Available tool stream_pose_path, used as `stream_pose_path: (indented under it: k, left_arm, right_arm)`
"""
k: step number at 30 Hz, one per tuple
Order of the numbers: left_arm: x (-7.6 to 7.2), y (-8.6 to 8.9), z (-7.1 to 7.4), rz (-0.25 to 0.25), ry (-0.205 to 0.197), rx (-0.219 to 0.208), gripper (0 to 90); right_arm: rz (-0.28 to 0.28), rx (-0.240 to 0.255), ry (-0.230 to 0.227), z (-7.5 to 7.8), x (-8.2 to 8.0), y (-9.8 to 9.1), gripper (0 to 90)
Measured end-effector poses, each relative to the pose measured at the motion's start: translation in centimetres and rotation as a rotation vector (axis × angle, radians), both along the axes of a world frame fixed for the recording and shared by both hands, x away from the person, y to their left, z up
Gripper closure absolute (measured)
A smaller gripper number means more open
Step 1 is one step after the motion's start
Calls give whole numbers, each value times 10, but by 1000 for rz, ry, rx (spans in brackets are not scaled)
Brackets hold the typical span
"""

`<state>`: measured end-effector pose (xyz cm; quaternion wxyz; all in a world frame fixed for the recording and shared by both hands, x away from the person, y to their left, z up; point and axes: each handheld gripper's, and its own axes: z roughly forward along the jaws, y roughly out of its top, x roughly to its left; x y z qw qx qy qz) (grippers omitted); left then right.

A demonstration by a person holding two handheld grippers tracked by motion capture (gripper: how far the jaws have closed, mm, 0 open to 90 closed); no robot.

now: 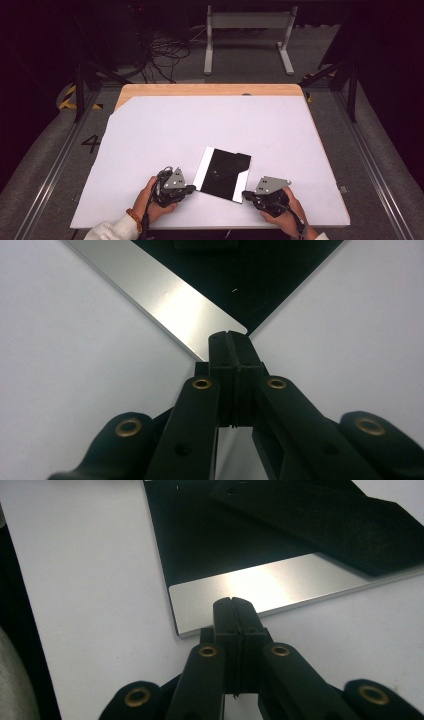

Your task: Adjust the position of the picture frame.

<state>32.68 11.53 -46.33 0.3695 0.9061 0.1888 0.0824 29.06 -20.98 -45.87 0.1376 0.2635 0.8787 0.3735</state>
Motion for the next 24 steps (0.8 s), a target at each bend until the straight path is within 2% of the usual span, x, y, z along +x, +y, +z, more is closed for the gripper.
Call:
stream_pose_path:
  k: [8, 10, 15, 20, 24]
  left_arm:
    - [2, 0, 0, 1, 0, -4, 897]
    - [2, 0, 0, 0, 1, -5, 896]
    - [2, 0, -1, 2, 0, -7, 897]
    - [2, 0, -1, 6, -4, -5, 897]
    - [3, -1, -1, 13, -9, -7, 897]
  right_arm:
    - [12, -4, 1, 1, 1, 0, 900]
    - [7, -6, -13, 3, 3, -1, 900]
    - [-56, 17, -74, 16, 18, -15, 900]
    - [-139, 31, -99, 20, 42, -27, 900]
    - [-174, 33, -111, 21, 56, -30, 900]
